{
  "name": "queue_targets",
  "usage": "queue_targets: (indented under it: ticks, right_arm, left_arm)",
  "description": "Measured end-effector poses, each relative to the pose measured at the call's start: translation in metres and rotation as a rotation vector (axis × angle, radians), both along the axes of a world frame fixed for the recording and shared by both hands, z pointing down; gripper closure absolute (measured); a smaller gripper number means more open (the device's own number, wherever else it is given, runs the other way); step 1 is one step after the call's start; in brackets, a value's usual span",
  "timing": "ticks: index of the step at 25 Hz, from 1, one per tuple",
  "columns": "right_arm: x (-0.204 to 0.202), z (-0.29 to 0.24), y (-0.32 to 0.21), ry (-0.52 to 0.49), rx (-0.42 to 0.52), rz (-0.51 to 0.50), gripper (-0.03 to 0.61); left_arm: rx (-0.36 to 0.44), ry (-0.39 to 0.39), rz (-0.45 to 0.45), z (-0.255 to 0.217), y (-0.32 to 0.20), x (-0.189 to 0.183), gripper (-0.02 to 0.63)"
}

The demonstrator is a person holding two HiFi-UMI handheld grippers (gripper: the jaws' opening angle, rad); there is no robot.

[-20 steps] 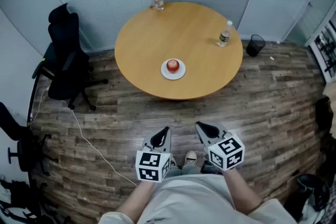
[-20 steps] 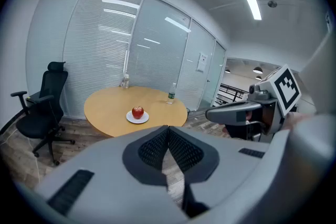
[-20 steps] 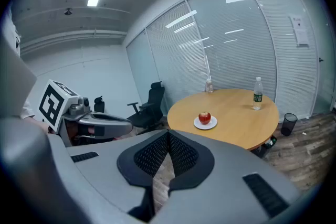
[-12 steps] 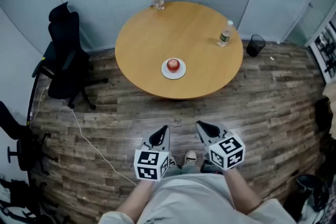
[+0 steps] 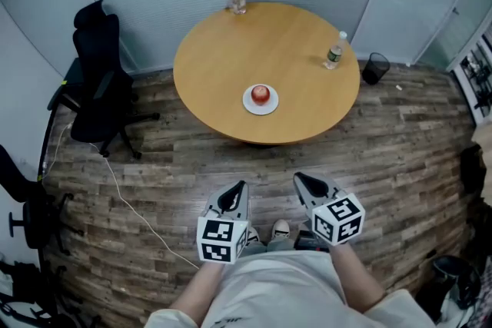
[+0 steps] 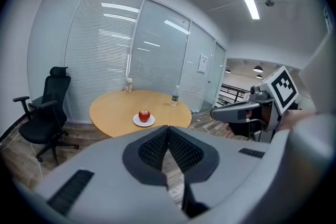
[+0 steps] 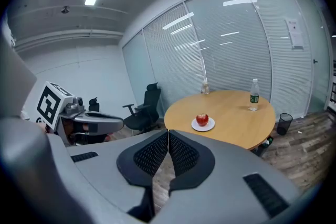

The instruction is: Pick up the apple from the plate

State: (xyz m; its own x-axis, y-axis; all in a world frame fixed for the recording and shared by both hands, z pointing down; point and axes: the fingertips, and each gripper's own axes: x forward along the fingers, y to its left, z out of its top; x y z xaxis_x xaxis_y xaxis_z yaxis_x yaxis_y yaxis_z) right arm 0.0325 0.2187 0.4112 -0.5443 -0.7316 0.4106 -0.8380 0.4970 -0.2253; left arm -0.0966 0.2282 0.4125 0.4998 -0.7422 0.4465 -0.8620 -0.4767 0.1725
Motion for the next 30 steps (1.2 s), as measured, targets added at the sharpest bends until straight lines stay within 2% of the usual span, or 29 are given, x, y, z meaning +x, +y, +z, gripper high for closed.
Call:
queue_targets:
  ticks: [8,15,20,30]
  right_arm:
    - [-0.013,0.0,0.002,0.001,-0.006,0.038,0.548]
    - [-0.008,0.014,-0.016,-0.01,-0.03,0.032,0.548]
    - [-0.004,0.022,-0.061,-0.029,-0.039,0.012,0.548]
    - [0.031,0.014,-0.194,-0.002,-0.009,-0.038,0.548]
  left_arm:
    - [-0.023,0.041,0.013,0.007,0.0,-0.016,0.609]
    - [-0.039,0.041,0.033,0.014,-0.023,-0.006,0.609]
    - [-0.047,0.027,0.025,0.019,-0.064,0.003,0.609]
    - [-0.016,0.012,-0.019,0.008,-0.193,0.027,0.609]
